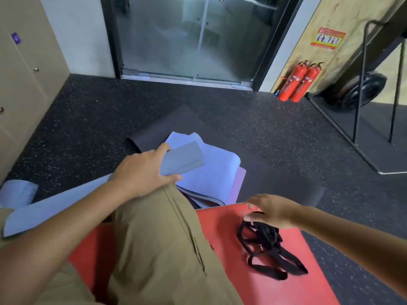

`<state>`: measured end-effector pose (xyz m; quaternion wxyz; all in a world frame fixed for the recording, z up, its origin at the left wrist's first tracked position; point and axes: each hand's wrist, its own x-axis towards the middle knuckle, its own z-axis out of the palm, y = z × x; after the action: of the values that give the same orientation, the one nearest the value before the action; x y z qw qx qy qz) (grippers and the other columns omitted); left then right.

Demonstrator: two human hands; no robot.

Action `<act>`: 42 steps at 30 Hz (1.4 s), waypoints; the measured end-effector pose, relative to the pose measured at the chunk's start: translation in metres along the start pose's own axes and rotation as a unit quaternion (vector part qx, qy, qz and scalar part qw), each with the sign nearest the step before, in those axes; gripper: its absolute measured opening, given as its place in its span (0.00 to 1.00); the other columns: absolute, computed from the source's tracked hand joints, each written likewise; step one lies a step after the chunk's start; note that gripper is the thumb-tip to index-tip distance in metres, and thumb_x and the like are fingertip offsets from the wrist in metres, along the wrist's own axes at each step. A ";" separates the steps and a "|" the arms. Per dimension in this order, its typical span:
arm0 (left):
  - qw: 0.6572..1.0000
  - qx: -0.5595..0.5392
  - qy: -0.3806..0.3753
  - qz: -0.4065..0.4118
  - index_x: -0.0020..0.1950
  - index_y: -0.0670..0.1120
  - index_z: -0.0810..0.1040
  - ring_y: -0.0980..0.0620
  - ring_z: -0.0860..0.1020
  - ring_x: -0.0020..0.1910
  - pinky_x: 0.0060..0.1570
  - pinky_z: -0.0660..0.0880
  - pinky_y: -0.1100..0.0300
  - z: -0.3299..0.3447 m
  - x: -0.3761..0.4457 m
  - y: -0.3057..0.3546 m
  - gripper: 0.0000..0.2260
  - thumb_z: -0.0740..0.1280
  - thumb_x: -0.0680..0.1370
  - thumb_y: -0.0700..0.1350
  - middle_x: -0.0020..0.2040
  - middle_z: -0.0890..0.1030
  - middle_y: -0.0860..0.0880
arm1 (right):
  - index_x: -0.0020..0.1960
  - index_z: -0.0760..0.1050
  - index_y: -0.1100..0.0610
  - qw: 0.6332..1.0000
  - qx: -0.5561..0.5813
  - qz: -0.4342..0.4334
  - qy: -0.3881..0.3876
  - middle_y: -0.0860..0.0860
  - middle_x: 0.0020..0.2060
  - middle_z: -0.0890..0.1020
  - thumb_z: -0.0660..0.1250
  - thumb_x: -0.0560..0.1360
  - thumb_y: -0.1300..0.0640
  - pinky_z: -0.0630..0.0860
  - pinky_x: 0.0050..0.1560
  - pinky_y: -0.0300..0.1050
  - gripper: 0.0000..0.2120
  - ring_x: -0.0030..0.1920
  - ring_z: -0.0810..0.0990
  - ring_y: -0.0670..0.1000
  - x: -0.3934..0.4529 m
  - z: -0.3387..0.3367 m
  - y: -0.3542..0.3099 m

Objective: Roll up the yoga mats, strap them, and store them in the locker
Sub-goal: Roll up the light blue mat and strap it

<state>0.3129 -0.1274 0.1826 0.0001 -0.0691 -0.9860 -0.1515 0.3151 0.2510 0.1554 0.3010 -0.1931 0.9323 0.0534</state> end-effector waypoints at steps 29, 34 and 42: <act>0.999 0.011 0.029 0.019 0.63 0.57 0.64 0.43 0.80 0.47 0.42 0.67 0.51 0.004 -0.003 -0.005 0.29 0.65 0.73 0.73 0.53 0.81 0.53 | 0.56 0.78 0.64 0.770 0.637 0.001 -0.045 0.55 0.43 0.80 0.73 0.78 0.56 0.78 0.66 0.51 0.12 0.46 0.81 0.49 0.026 -0.015 -0.026; 0.999 0.000 0.038 0.025 0.62 0.57 0.64 0.44 0.80 0.47 0.41 0.67 0.51 0.004 -0.003 -0.007 0.28 0.64 0.73 0.74 0.52 0.81 0.54 | 0.48 0.81 0.59 0.616 0.788 -0.006 -0.019 0.53 0.44 0.81 0.69 0.77 0.59 0.80 0.55 0.46 0.04 0.45 0.82 0.51 0.038 -0.041 -0.051; 0.999 -0.005 0.034 0.014 0.61 0.57 0.64 0.45 0.81 0.48 0.42 0.67 0.52 0.001 -0.005 -0.009 0.27 0.64 0.72 0.74 0.53 0.80 0.56 | 0.44 0.78 0.55 0.559 0.827 -0.053 0.015 0.54 0.45 0.80 0.68 0.79 0.54 0.75 0.60 0.49 0.07 0.50 0.80 0.55 0.058 -0.067 -0.086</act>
<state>0.3171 -0.1362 0.1786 0.0350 -0.0774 -0.9837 -0.1585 0.2695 0.1383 0.1773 0.3166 0.0907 0.5595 -0.7606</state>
